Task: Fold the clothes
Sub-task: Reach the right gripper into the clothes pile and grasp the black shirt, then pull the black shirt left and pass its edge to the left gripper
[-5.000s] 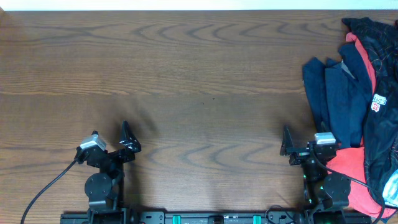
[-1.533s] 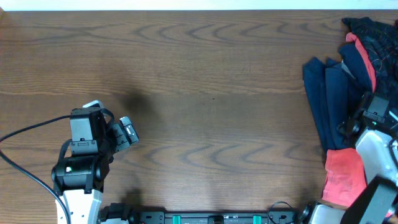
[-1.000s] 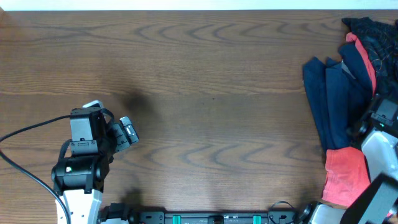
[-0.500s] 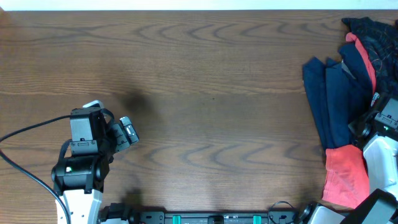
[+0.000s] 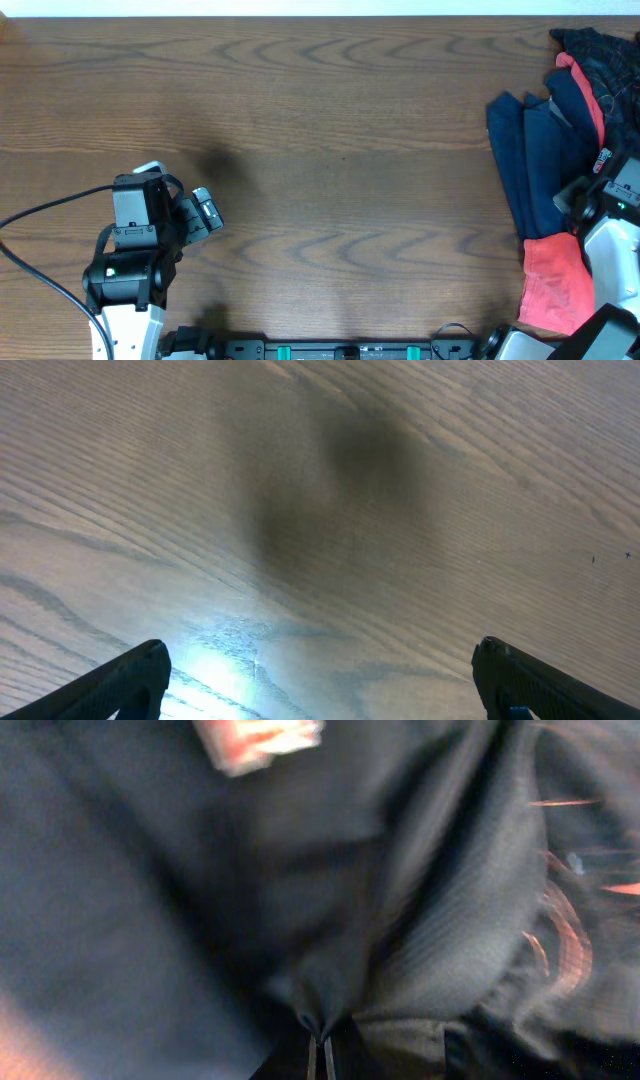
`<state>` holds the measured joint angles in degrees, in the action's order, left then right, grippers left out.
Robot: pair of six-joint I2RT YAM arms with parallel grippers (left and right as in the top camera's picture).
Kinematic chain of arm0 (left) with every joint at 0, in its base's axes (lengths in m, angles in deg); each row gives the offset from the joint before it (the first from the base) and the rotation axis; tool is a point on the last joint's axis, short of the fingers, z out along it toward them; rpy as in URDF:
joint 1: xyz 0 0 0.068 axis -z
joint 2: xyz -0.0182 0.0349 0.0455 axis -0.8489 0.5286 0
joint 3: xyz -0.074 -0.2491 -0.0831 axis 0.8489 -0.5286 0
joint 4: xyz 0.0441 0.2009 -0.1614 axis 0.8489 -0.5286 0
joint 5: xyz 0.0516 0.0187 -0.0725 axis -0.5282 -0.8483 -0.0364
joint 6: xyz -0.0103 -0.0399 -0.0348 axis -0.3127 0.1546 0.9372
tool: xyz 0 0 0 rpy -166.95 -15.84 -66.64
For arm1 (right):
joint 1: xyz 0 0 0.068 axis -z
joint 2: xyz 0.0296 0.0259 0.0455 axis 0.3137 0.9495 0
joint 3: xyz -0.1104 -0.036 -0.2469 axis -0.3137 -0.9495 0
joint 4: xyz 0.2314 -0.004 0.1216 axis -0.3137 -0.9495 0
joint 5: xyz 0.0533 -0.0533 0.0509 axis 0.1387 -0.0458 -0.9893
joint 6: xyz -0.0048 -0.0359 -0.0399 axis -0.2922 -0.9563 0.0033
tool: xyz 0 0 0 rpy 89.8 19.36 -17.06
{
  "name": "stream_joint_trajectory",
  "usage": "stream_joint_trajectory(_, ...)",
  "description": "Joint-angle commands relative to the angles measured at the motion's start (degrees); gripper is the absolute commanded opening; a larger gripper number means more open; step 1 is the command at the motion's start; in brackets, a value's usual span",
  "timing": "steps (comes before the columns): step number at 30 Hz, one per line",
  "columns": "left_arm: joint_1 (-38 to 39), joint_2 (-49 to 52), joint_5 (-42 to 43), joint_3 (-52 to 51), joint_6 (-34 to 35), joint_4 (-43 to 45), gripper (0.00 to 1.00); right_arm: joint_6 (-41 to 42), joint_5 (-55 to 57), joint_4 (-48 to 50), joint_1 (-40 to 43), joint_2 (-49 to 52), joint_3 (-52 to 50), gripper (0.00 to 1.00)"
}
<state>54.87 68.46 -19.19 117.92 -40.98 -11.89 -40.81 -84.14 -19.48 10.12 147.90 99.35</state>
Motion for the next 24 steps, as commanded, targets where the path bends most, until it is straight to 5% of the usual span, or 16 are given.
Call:
stream_joint_trajectory(1, -0.2, 0.0, -0.1, 1.0, -0.5, -0.1, 0.98, -13.5, -25.7, -2.5, -3.3, -3.0, 4.9, 0.01)
stream_joint_trajectory(4, -0.2, 0.0, -0.1, 1.0, -0.5, -0.2, 0.98, -20.7, -37.8, -10.7, -9.6, -5.6, 8.6, 0.00)
stream_joint_trajectory(12, -0.2, 0.0, -0.1, 1.0, -0.5, -0.2, 0.98, -20.3, -37.9, -20.6, -35.3, -6.8, 7.1, 0.01)
stream_joint_trajectory(18, -0.2, 0.0, -0.1, 1.0, -0.5, -0.1, 0.98, -12.9, -30.1, -10.8, -54.1, -3.3, 5.4, 0.01)
stream_joint_trajectory(24, -0.2, 0.0, -0.1, 1.0, -0.5, -0.1, 0.98, -4.6, -22.5, 10.1, -67.7, 3.9, 5.4, 0.01)
